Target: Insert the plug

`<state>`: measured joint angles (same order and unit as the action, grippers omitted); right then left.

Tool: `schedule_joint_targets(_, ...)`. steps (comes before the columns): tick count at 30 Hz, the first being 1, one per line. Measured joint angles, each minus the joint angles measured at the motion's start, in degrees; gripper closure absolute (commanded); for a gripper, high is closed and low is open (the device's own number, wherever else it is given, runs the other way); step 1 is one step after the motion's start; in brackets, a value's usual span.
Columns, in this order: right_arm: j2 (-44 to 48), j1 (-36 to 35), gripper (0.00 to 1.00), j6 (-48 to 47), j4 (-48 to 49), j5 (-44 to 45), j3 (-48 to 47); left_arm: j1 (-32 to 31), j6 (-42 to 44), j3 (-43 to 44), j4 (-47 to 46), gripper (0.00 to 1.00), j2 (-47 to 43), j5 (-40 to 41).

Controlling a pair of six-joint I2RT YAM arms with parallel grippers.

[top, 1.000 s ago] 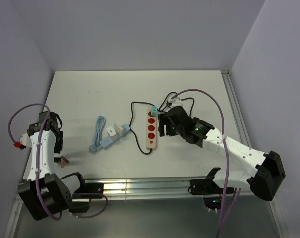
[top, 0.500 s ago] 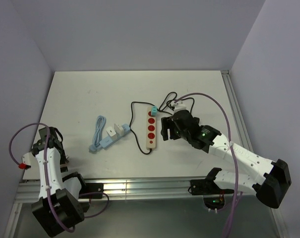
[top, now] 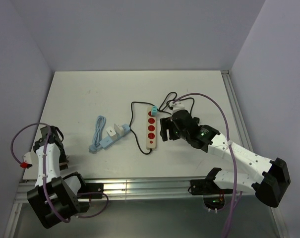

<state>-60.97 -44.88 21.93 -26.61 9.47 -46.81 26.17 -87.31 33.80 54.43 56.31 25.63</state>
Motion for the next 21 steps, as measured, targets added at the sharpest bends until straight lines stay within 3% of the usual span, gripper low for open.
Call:
schedule_joint_targets(9,0.0,0.0,0.22,-0.4,0.0,-0.2,0.0,0.0,-1.2,-4.7,-4.4,0.16,-0.2,-0.3)
schedule_joint_targets(15,0.0,0.0,0.22,-0.4,0.0,-0.6,0.0,0.1,-2.1,-6.2,-7.6,0.23,0.9,-0.3)
schedule_joint_targets(16,0.0,0.0,0.22,-0.4,0.0,-0.6,0.0,0.1,-2.1,-6.6,-8.0,0.25,1.4,-0.3)
schedule_joint_targets(20,0.0,0.0,0.22,-0.4,0.0,-0.6,0.0,0.2,-2.0,-6.9,-8.9,0.50,2.0,0.2)
schedule_joint_targets(21,0.1,0.0,0.22,-0.4,0.0,-0.6,0.1,0.2,-2.0,-6.9,-9.2,0.51,1.9,0.3)
